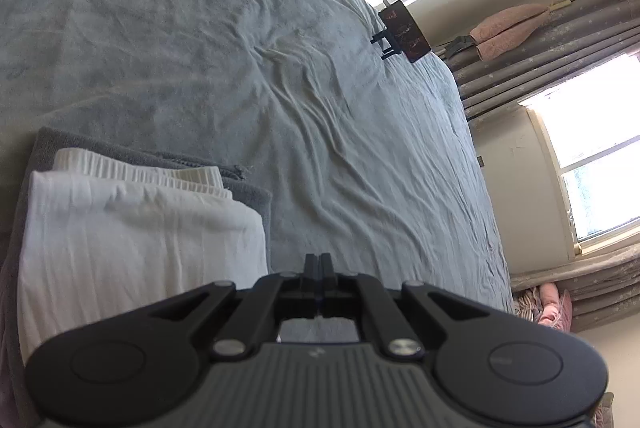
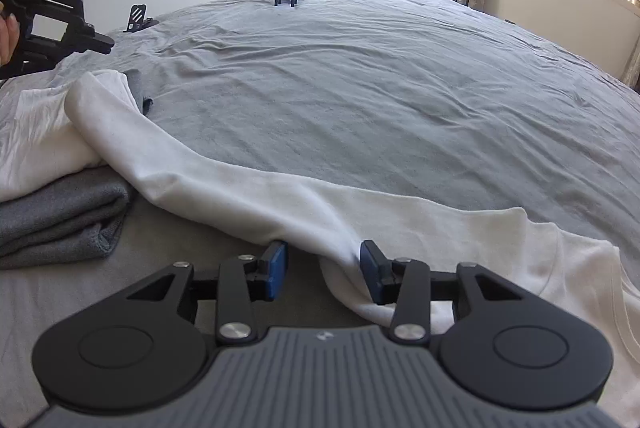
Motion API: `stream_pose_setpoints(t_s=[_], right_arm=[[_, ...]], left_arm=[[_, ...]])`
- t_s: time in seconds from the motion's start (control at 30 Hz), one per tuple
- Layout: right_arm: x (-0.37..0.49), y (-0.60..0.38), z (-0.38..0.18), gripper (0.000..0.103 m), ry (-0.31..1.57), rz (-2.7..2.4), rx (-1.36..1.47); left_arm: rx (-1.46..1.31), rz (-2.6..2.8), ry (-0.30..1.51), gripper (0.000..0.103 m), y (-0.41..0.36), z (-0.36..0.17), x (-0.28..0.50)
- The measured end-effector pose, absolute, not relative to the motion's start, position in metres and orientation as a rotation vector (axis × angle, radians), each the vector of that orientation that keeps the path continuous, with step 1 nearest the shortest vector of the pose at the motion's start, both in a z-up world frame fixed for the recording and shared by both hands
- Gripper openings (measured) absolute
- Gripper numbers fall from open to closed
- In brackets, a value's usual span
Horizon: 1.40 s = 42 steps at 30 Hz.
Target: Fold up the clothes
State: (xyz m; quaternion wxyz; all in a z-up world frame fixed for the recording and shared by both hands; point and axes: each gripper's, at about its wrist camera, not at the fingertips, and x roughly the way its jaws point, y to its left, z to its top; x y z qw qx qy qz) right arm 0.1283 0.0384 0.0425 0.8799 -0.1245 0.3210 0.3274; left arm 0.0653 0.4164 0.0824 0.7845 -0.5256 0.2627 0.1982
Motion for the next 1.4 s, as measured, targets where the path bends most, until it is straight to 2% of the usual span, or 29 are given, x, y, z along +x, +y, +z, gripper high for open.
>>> stream_pose_setpoints(t_s=[0.1,0.23,0.33,0.4,0.47,0.57,0.67,0.77,0.83,0.9,0.93,0.97,1.03,1.1,1.17,1.23,1.3,1.33,1.4], right_arm=[[0.132,0.026,0.063,0.045,0.594,0.677,-0.180],[0.147,0.009,0.083,0.046,0.595,0.653,-0.035],[0.147,0.017,0.082,0.046,0.620,0.641,-0.088],[0.138,0.026,0.076,0.046,0.627,0.686,-0.157],[0.120,0.039,0.068,0.046,0.617,0.782,-0.261],[0.100,0.054,0.056,0.046,0.602,0.883,-0.377],[0.092,0.074,0.040,0.046,0.604,0.894,-0.504],[0.093,0.092,0.029,0.046,0.582,0.858,-0.587],[0.098,0.100,0.027,0.044,0.565,0.832,-0.586],[0.106,0.106,0.026,0.025,0.566,0.808,-0.564],[0.109,0.107,0.026,0.011,0.569,0.786,-0.557],[0.113,0.107,0.027,0.006,0.574,0.771,-0.538],[0.122,0.102,0.035,0.003,0.593,0.766,-0.443],[0.137,0.084,0.048,0.003,0.644,0.798,-0.210],[0.151,0.071,0.055,0.003,0.696,0.817,-0.025],[0.157,0.067,0.059,0.007,0.707,0.815,0.040],[0.149,0.074,0.063,0.018,0.672,0.811,0.006],[0.141,0.080,0.065,0.019,0.646,0.819,-0.026],[0.121,0.090,0.070,0.030,0.588,0.875,-0.070]], left_arm=[[-1.148,0.433,0.582,0.001,0.418,0.079,0.063],[-1.156,0.464,0.565,0.005,0.423,0.081,0.051],[-1.119,0.468,0.547,0.024,0.423,0.086,0.045],[-1.083,0.439,0.558,0.051,0.419,0.088,0.046],[-1.052,0.380,0.584,0.059,0.412,0.089,0.049],[-0.947,0.308,0.597,0.064,0.398,0.096,0.050],[-0.776,0.248,0.624,0.064,0.377,0.101,0.057],[-0.662,0.185,0.662,0.062,0.358,0.099,0.065],[-0.583,0.166,0.679,0.050,0.347,0.098,0.068],[-0.553,0.140,0.702,0.001,0.339,0.094,0.072],[-0.606,0.118,0.706,0.001,0.341,0.091,0.072],[-0.671,0.100,0.696,0.001,0.345,0.089,0.071],[-0.821,0.050,0.646,0.000,0.355,0.089,0.066],[-0.992,-0.023,0.558,0.000,0.366,0.093,0.057],[-1.054,-0.024,0.555,0.000,0.369,0.091,0.055],[-1.111,-0.021,0.555,0.000,0.371,0.088,0.053],[-1.167,-0.018,0.556,0.000,0.373,0.085,0.051],[-1.191,-0.022,0.553,0.000,0.372,0.085,0.050],[-1.221,-0.044,0.534,0.000,0.371,0.086,0.049]])
